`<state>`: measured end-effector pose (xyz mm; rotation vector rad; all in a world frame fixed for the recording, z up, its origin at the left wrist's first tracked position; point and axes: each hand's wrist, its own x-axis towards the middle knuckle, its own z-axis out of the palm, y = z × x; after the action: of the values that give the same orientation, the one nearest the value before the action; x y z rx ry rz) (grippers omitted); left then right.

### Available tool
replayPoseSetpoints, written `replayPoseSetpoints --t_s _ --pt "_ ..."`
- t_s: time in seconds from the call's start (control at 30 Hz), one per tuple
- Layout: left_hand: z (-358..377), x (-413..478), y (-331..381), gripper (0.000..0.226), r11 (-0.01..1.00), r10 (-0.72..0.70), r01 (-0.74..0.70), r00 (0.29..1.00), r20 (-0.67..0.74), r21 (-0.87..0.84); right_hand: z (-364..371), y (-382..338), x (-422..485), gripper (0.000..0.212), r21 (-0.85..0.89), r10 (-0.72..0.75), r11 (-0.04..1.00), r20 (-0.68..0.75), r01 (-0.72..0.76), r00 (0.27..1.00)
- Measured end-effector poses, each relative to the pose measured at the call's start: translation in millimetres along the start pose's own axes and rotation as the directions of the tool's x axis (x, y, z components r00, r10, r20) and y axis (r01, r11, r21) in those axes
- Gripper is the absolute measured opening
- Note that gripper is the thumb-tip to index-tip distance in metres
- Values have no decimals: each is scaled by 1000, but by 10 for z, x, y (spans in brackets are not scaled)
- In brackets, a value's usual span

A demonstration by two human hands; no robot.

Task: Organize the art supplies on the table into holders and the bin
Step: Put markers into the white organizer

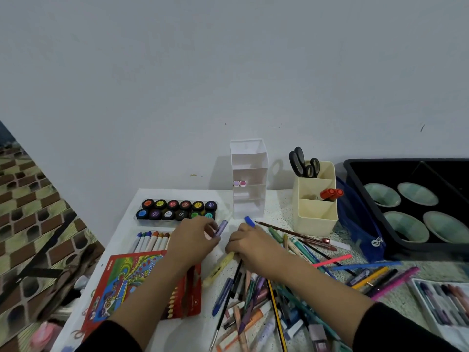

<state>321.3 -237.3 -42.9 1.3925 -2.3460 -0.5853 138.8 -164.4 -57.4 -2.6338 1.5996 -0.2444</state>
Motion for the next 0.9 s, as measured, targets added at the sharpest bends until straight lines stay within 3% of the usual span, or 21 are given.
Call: replayPoseSetpoints --t_s 0.17,0.3,0.4,0.53,0.7,0.77,0.9 --pt "-161 47 278 7 960 -23 -7 995 -102 -281 -319 295 -227 25 123 138 984 -76 -128 987" --pt "-266 140 486 11 960 21 -48 995 -101 -274 -441 510 -425 25 292 313 920 -144 -262 939" --pt "-313 187 608 10 976 63 -92 987 -151 -198 -557 511 -537 33 500 467 791 -119 -353 876" --pt "-331 204 729 9 939 104 -158 977 -187 -305 -601 418 -577 41 745 576 589 -114 -314 810" --pt "-286 259 827 15 917 95 -173 970 -223 -361 -693 389 -489 24 887 669 415 -145 -205 729" --pt "-279 274 857 13 922 68 -145 973 -221 -358 -750 395 -446 22 876 684 431 -160 -217 712" --pt "-343 273 864 18 925 61 -132 977 -204 -358 -811 452 -377 15 772 672 581 -278 -257 686"
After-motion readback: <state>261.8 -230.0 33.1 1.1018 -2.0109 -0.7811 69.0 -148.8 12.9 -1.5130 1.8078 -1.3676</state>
